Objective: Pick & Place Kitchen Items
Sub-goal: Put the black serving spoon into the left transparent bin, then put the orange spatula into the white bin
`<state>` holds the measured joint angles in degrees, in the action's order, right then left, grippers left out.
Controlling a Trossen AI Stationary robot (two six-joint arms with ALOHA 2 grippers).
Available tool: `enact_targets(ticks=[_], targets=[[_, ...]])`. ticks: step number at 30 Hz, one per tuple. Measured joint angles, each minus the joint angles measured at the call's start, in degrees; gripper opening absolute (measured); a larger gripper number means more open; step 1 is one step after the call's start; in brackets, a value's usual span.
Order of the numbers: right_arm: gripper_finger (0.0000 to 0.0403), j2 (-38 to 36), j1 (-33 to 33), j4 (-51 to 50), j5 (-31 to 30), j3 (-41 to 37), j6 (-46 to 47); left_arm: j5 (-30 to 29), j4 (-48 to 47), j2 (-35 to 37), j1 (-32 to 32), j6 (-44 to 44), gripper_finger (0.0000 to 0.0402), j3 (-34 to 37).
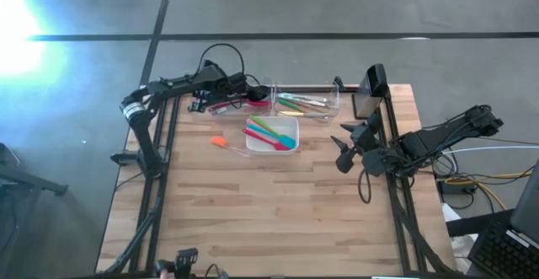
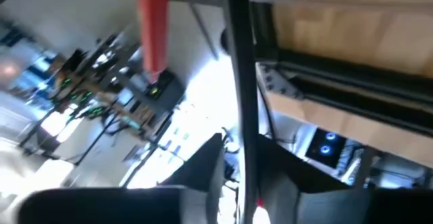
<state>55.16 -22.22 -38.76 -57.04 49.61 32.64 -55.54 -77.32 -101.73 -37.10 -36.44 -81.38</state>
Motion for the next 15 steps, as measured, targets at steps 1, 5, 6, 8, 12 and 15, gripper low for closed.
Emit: enact_targets(ticks=[1,5,6,8,12,15], targets=[[0.0219,0.00,0.00,-0.03,0.00,-0.02,-0.01,-0.84,0.05,0.02,0.00,0.01,0.0094,0.00],[0.0219,0.00,0.00,-0.01,0.00,-0.10,-0.02,-1.04,0.05,1.02,0.06,0.03,0.0140,0.00],[0.0219,0.00,0.00,-0.03,0.00,-0.14,-0.02,-1.06,0.03,1.35,0.10,0.09,0.0149,-0.01],[0.0219,0.00,0.00,-0.02,0.00,-0.20,-0.02,-1.15,-0.49,1.68,0.20,0.36,0.0161,-0.24],[0.0219,0.00,0.00,-0.02,0.00,-0.22,-0.02,-1.15,-1.13,2.01,0.60,0.96,0.0172,-0.75],[0.0219,0.00,0.00,0.00,-0.02,-0.22,-0.02,-1.17,-1.24,2.36,0.90,1.00,0.0172,-0.98]])
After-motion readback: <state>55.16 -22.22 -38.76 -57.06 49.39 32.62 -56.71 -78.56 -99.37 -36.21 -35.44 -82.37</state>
